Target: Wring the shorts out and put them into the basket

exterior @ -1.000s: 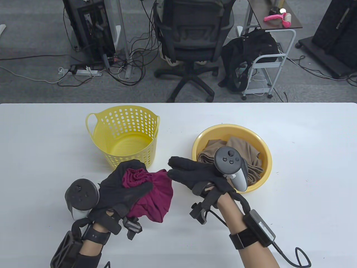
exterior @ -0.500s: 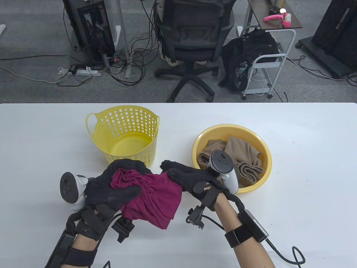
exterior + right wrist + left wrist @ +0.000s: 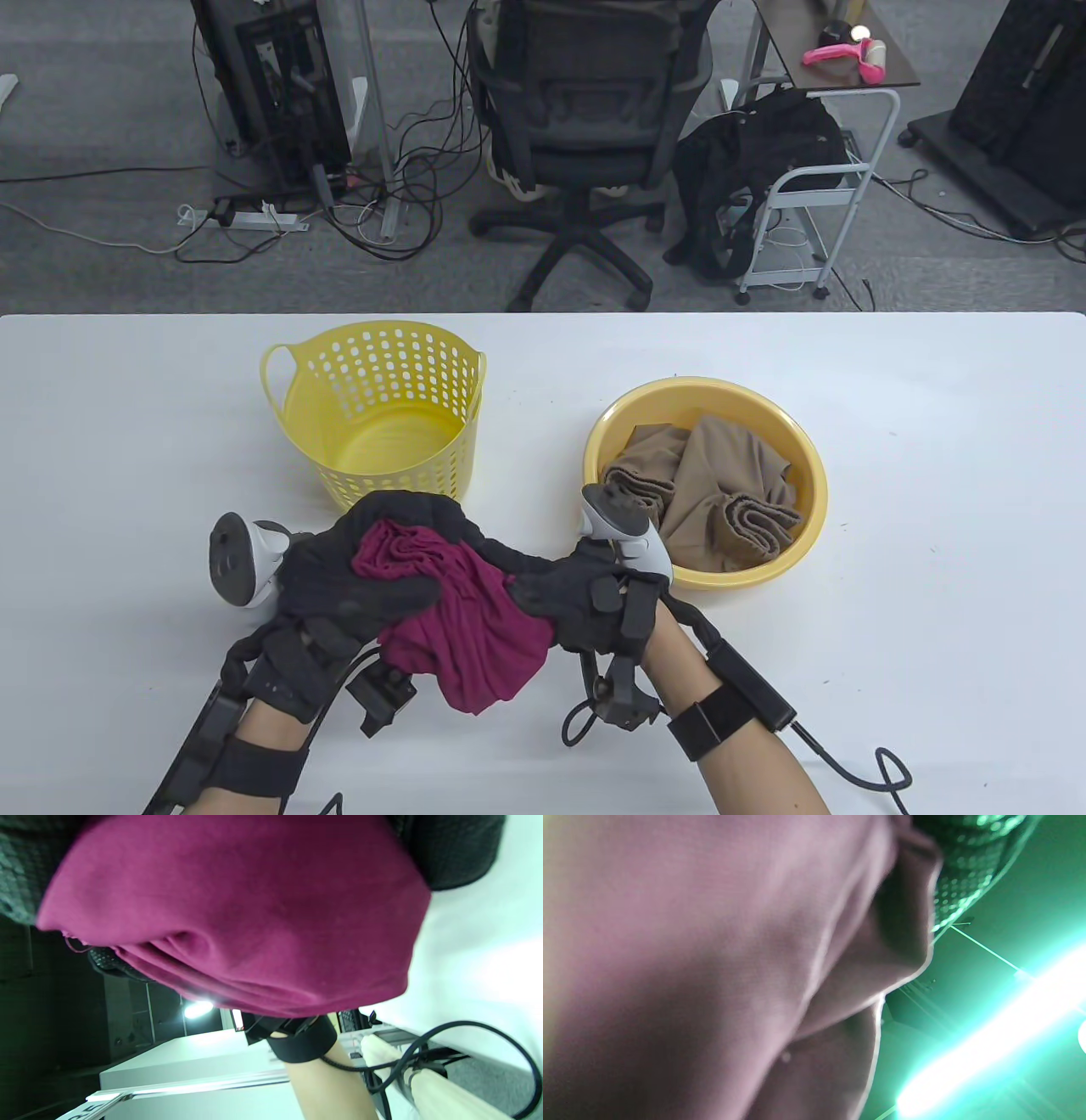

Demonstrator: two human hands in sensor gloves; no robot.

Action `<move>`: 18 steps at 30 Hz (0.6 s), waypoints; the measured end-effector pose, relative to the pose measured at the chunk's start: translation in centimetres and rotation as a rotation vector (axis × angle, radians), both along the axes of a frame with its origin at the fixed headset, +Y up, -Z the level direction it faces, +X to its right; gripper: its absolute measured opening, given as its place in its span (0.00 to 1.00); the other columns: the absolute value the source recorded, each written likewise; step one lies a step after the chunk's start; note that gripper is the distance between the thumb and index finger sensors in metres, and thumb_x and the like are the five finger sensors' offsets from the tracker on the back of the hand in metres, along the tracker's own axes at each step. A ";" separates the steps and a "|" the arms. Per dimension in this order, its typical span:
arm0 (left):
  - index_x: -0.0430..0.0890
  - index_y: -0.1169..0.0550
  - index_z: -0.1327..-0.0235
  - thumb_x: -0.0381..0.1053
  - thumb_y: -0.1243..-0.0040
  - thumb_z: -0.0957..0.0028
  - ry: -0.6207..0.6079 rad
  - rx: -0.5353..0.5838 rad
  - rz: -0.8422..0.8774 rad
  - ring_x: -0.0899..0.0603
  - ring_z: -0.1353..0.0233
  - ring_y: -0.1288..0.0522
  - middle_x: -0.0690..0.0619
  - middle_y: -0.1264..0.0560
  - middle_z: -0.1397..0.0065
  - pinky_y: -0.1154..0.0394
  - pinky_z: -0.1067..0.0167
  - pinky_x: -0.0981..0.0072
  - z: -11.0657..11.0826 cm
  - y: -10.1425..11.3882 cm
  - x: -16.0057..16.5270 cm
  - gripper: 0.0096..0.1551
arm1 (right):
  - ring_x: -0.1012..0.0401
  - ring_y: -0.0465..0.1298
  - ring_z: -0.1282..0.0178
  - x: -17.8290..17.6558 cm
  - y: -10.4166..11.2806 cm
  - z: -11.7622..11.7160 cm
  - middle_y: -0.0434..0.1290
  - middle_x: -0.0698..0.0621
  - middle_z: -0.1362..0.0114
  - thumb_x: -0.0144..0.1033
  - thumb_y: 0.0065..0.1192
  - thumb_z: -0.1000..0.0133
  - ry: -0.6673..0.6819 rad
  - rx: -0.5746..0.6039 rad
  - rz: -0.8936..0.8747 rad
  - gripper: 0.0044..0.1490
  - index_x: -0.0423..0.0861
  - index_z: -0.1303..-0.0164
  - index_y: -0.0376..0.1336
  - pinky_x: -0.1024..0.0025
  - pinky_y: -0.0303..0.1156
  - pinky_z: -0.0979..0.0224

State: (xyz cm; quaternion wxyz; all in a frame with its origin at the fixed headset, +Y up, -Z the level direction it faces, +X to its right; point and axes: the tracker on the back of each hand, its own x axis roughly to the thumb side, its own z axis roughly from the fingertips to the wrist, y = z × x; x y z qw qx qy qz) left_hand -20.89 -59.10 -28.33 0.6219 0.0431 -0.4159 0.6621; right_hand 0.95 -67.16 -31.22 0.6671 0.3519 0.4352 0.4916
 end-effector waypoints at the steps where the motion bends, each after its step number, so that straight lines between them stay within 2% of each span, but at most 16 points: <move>1: 0.55 0.30 0.32 0.58 0.18 0.51 -0.005 -0.001 -0.001 0.34 0.32 0.17 0.44 0.24 0.27 0.24 0.37 0.32 0.0 0.0 0.1 0.39 | 0.20 0.61 0.27 0.0 0.0 0.0 0.43 0.25 0.17 0.77 0.70 0.51 0.011 -0.010 -0.005 0.81 0.36 0.16 0.31 0.34 0.73 0.35; 8: 0.54 0.30 0.32 0.57 0.19 0.51 -0.014 0.008 -0.040 0.34 0.31 0.17 0.44 0.24 0.26 0.25 0.36 0.32 0.0 -0.1 0.5 0.39 | 0.32 0.71 0.32 -0.1 0.2 0.0 0.51 0.28 0.19 0.65 0.80 0.53 0.044 0.032 0.029 0.81 0.31 0.18 0.35 0.51 0.77 0.37; 18: 0.56 0.30 0.32 0.58 0.19 0.51 0.043 0.001 -0.083 0.33 0.29 0.19 0.45 0.25 0.26 0.27 0.35 0.32 -0.1 -0.3 0.5 0.38 | 0.41 0.75 0.37 0.2 1.1 0.3 0.59 0.34 0.23 0.60 0.83 0.54 -0.011 0.154 0.149 0.73 0.33 0.19 0.43 0.61 0.78 0.40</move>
